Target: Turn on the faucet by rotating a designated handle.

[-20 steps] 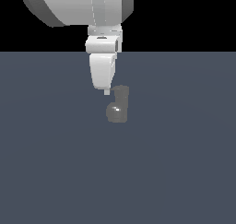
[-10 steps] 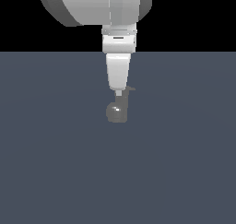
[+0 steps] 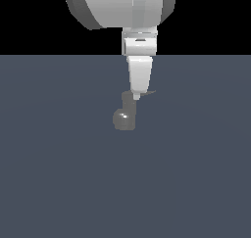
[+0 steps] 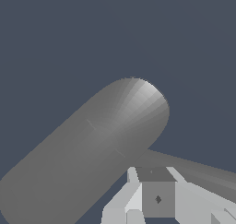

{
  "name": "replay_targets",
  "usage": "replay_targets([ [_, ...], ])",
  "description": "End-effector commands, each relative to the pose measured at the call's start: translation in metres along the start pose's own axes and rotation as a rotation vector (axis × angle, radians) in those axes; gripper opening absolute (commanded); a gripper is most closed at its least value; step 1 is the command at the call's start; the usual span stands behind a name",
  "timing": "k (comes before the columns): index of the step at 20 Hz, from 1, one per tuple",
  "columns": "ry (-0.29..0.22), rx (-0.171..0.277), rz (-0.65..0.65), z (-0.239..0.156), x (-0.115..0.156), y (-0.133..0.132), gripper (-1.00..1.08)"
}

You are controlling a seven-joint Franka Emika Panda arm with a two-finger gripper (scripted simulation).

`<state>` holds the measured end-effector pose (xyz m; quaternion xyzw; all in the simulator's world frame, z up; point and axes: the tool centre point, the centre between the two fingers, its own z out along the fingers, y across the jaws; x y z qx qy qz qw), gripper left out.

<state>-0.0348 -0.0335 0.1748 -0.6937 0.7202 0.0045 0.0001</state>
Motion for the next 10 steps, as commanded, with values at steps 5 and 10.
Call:
replay_targets([
  [5,0.005,0.007,0.041,0.001,0.045,-0.016,-1.0],
  [10,0.006,0.006,0.048,0.001,0.062,-0.024,-1.0],
])
